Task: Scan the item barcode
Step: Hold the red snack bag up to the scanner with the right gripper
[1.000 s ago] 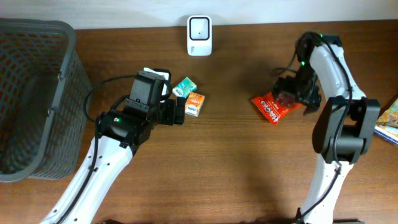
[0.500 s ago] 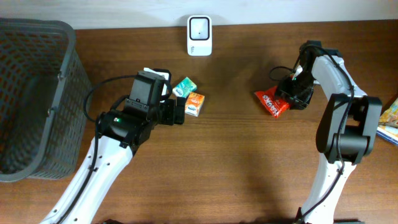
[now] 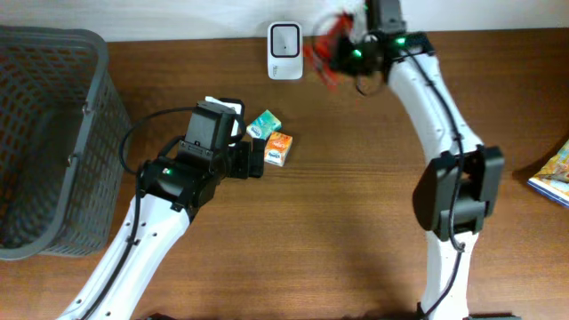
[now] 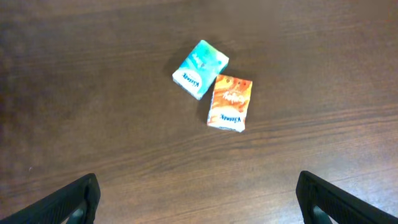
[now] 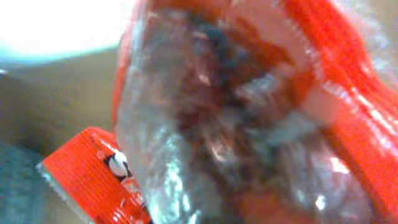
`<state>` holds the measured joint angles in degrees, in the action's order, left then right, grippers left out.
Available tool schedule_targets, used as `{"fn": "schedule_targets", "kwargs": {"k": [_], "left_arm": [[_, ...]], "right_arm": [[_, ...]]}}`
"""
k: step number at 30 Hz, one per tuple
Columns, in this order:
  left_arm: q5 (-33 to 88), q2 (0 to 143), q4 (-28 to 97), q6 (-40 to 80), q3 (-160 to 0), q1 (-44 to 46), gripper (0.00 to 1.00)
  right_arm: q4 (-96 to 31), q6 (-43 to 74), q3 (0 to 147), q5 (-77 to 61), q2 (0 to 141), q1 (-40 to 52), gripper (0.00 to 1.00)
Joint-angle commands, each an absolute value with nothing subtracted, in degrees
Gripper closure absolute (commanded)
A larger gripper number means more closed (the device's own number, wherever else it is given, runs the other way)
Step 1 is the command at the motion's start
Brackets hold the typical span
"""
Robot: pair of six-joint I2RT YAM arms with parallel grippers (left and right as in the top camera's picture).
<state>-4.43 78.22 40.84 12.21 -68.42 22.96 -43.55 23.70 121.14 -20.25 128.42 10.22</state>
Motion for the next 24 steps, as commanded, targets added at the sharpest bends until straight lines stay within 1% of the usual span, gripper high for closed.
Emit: {"fn": "schedule_targets", "kwargs": {"k": [1, 6, 10, 14, 17, 19, 21, 23, 24], "left_arm": [[-3.8, 78.1, 40.9, 12.3, -68.6, 23.1, 0.01], [-3.8, 78.1, 40.9, 12.3, -68.6, 23.1, 0.01], [-3.8, 78.1, 40.9, 12.3, -68.6, 23.1, 0.01], [-3.8, 78.1, 40.9, 12.3, -68.6, 23.1, 0.01], [-3.8, 78.1, 40.9, 12.3, -68.6, 23.1, 0.01], [-3.8, 78.1, 40.9, 12.3, -68.6, 23.1, 0.01], [-3.8, 78.1, 40.9, 12.3, -68.6, 23.1, 0.01], [-3.8, 78.1, 40.9, 12.3, -68.6, 23.1, 0.01], [-3.8, 78.1, 40.9, 12.3, -68.6, 23.1, 0.01]], "right_arm": [[-28.9, 36.2, 122.1, -23.4, 129.7, 15.0, 0.96], [-8.7, 45.5, 122.2, -23.4, 137.1, 18.5, 0.96], [-4.6, 50.7, 122.2, -23.9, 142.7, 19.1, 0.96], [-4.9, 50.7, 122.2, -25.6, 143.8, 19.1, 0.94], [-4.3, 48.8, 122.2, -29.3, 143.5, 17.8, 0.96], [-8.6, 44.7, 122.2, -29.7, 140.6, 14.7, 0.96], [-15.3, 41.2, 122.2, -27.2, 137.0, 11.7, 0.96], [-26.1, 37.3, 122.2, -20.8, 130.8, 6.3, 0.96], [-32.9, 35.2, 122.2, -16.5, 127.3, 2.2, 0.96]]}}
